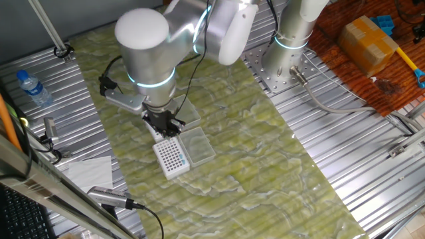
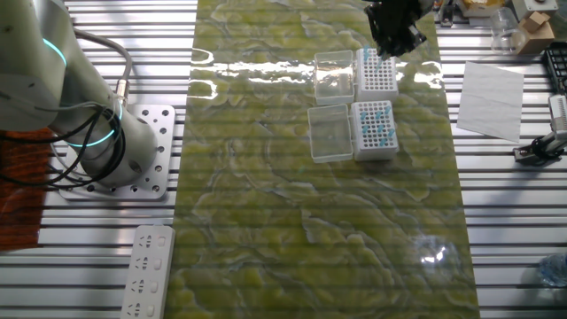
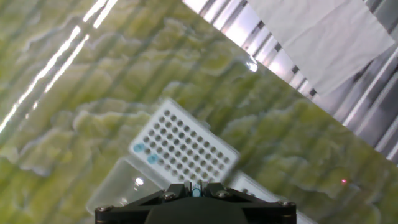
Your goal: Transfer all medium pipette tips from one holder to another
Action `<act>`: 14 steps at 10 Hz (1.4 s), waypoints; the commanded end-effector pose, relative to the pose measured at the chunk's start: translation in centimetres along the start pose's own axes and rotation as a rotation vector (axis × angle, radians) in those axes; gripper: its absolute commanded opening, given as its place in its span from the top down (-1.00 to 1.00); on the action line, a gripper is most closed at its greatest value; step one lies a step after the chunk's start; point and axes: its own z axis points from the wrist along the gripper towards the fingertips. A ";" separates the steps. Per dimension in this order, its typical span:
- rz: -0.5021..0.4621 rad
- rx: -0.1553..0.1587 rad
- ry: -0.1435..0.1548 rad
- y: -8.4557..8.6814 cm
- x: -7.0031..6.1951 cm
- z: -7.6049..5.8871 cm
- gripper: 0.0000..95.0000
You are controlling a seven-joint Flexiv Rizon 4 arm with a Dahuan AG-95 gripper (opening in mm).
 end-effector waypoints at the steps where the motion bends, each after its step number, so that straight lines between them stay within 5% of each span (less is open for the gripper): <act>1: 0.005 0.003 -0.005 0.4 0.0 0.3 1.00; 14: 0.033 0.014 -0.023 1.9 0.1 2.2 1.00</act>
